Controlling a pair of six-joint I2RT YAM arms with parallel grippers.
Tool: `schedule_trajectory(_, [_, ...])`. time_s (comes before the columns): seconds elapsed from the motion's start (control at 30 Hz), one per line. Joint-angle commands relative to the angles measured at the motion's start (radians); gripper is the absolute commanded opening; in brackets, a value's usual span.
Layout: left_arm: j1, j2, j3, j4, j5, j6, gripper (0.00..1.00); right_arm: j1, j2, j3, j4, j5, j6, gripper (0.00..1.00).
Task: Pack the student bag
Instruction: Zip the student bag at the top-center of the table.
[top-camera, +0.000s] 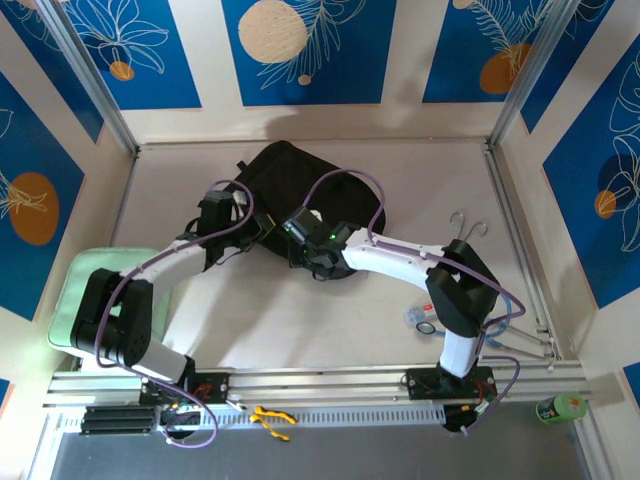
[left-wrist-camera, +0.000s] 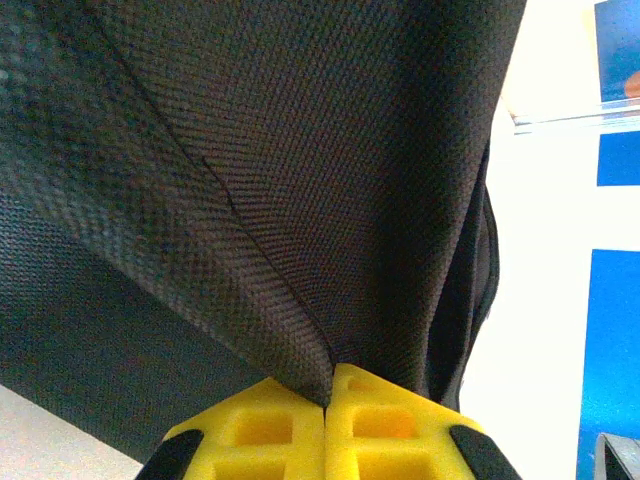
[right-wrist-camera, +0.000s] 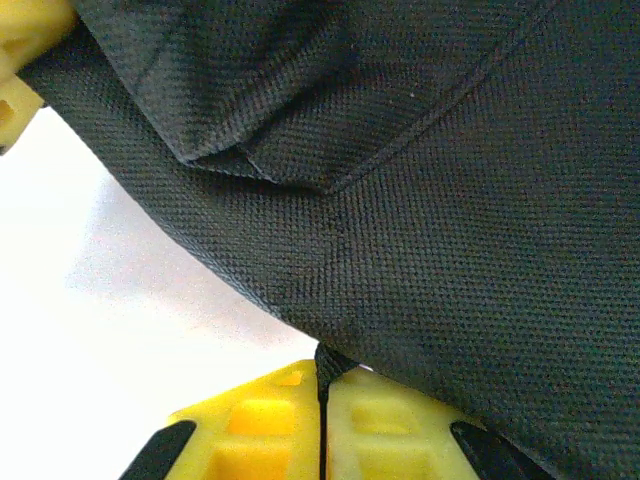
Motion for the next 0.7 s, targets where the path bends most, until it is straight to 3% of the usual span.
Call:
schedule_trajectory(0.0, [-0.014,0.005,0.052,0.05,0.04,-0.001,0.0,-0.007,-0.008,-0.014,-0.016,0.019,0.014,0.09])
schedule_trajectory(0.27, [-0.01,0.012,0.073,0.001,0.007,0.044,0.0,-0.007,-0.045,-0.042,-0.043,0.011,0.03,0.03])
schedule_trajectory(0.67, [0.013,0.059,0.051,-0.012,-0.059,0.08,0.0,-0.058,-0.28,-0.306,-0.164,0.063,0.152,0.0])
